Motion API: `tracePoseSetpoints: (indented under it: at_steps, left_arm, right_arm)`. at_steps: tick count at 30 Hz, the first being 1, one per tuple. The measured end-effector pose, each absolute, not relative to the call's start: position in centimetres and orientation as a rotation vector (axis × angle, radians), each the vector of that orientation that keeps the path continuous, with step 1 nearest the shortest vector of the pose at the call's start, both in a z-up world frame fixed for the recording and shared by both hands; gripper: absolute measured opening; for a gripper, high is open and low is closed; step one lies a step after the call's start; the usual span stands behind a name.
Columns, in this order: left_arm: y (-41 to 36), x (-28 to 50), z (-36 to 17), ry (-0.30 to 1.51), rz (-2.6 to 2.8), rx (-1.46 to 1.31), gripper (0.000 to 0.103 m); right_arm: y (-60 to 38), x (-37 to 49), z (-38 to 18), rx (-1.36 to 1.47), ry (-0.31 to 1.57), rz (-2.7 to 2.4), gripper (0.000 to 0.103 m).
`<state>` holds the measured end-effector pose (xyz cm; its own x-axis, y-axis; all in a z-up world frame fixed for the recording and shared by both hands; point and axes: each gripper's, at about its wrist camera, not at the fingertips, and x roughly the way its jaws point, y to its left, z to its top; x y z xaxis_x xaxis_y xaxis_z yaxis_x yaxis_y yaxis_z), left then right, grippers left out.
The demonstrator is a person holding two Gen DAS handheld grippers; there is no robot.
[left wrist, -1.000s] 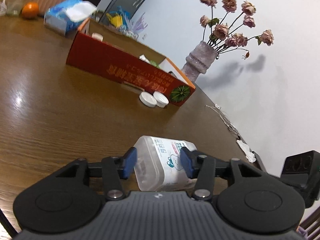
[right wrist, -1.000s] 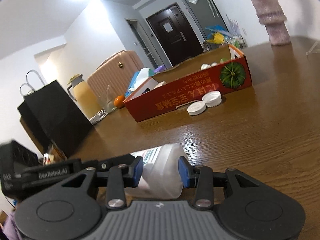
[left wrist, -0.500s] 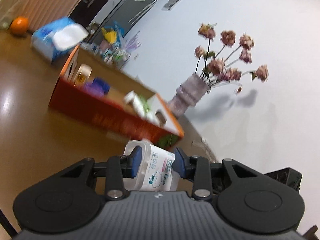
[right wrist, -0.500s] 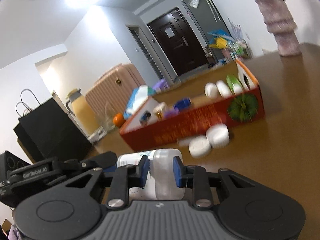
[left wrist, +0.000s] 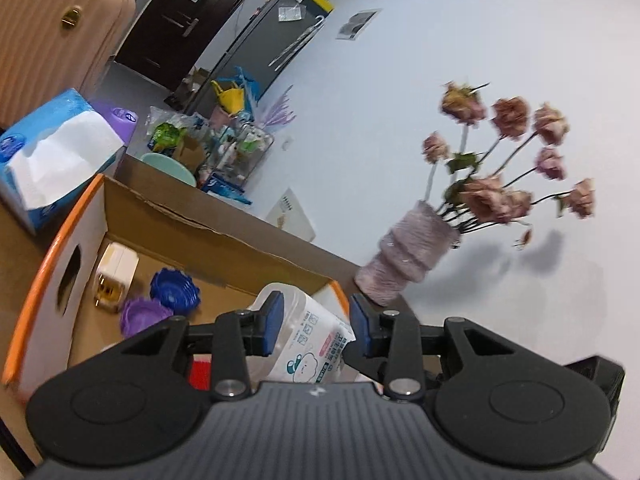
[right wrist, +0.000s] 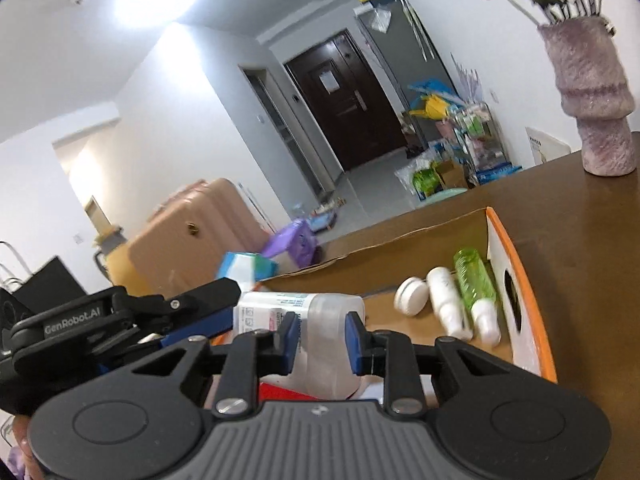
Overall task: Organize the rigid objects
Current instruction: 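Lift the white container with both tools and carry it toward the box, then lower the white container into the box and open both tools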
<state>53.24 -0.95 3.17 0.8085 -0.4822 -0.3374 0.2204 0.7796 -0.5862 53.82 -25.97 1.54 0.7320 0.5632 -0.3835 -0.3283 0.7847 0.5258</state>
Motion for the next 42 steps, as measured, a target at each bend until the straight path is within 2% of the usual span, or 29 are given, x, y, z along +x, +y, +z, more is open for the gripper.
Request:
tracePoseSetpoints:
  at_steps: [6,11,21,26,30,34,35,40,42]
  left_arm:
    - [-1.4,57.8,0.2,0.587,-0.344,-0.567,0.036]
    - [-2.1,59.0,-1.3,0.62,-0.308,-0.494,0.036]
    - [-2.3,60.0,-1.6,0.724,-0.236,-0.382,0.036]
    - [-1.5,57.6,0.4,0.712,-0.219,-0.31,0.037]
    - [-0.9,54.6,3.1,0.672,-0.184,-0.218,0.048]
    - [-0.3,51.1,5.6,0.639,-0.159,-0.15,0.054]
    - [-0.2,50.0,6.3,0.628,-0.144,-0.131,0.059]
    - [0.5,45.1,9.1,0.559,-0.084,-0.046,0.073]
    - [1.0,43.1,9.8,0.542,-0.064,-0.033,0.083]
  right_arm:
    - [-26.1,60.5,-0.6,0.482,0.728,0.483,0.025]
    - [-25.2,62.9,-2.1,0.437,0.826,0.46,0.025]
    - [-23.2,65.0,-2.4,0.363,0.883,0.434,0.027]
    - [-23.9,63.2,-0.8,0.348,0.845,0.448,0.027]
    - [-25.0,60.6,2.2,0.309,0.808,0.434,0.027]
    - [-25.8,57.4,5.8,0.249,0.761,0.424,0.028]
    - [-26.0,56.5,6.6,0.228,0.748,0.422,0.029]
    - [-26.6,51.4,9.8,0.097,0.673,0.376,0.036]
    - [-26.6,49.2,10.7,0.046,0.643,0.357,0.043]
